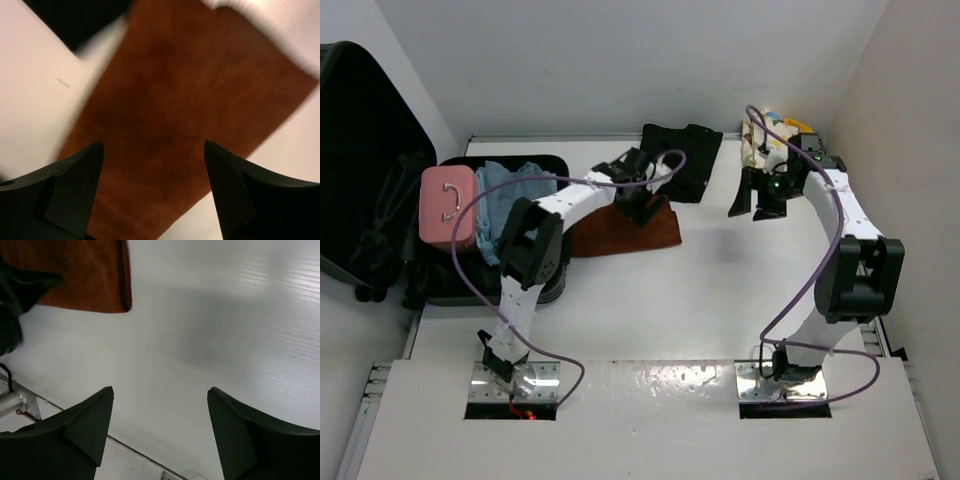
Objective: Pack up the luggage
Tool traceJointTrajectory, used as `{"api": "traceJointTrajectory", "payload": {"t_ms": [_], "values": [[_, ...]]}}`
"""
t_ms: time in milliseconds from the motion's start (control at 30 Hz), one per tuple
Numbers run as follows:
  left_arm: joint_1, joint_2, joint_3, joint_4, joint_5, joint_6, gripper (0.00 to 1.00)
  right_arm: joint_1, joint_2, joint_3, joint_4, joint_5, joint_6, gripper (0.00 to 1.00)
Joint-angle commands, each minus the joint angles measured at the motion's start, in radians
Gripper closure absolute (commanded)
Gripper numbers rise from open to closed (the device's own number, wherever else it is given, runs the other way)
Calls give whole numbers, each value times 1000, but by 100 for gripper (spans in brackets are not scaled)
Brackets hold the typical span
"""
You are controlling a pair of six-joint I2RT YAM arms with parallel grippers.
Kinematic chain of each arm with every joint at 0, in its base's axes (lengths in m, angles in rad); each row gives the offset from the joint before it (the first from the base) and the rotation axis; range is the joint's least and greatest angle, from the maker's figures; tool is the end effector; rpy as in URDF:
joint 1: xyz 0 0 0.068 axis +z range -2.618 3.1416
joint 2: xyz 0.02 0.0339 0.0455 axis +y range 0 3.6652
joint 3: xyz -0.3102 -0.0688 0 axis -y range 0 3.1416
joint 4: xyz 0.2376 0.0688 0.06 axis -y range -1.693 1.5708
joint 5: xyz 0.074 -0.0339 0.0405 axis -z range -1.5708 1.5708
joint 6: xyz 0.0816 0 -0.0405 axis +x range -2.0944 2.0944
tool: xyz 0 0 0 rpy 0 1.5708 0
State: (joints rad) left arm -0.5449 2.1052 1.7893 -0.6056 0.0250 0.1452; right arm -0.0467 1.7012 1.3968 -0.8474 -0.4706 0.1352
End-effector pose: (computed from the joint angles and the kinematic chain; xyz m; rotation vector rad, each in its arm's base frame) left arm 0.4407 -0.2695 0.2397 0.8565 2.3518 -0.1979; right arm 0.3660 0.0199 0.2731 0.1070 2.6718 0.6647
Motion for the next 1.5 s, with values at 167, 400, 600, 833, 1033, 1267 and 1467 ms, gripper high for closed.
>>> {"api": "traceJointTrajectory", "payload": {"t_ms": [167,400,600,833,1033,1267,1467], "values": [[-27,84,16,-97,-293,-289,12,-73,-104,-76,4,3,12,24],[45,196,-16,-172,-147,-525,17,-82,-118,-88,-2,-8,6,24],[56,216,-41,-140,-50,-493,35,-79,-103,-68,-30,-19,-5,24],[4,-11,-226,16,-39,-374,86,-81,-135,-99,-45,-8,-26,30],[-41,-417,-433,61,-25,-264,100,-71,-146,-133,-47,-35,-87,30],[155,-879,-665,-55,-14,-76,100,-32,-181,-169,-59,-95,-204,31],[336,-1021,-745,-192,-53,-10,100,22,-186,-197,-45,-125,-215,31]]}}
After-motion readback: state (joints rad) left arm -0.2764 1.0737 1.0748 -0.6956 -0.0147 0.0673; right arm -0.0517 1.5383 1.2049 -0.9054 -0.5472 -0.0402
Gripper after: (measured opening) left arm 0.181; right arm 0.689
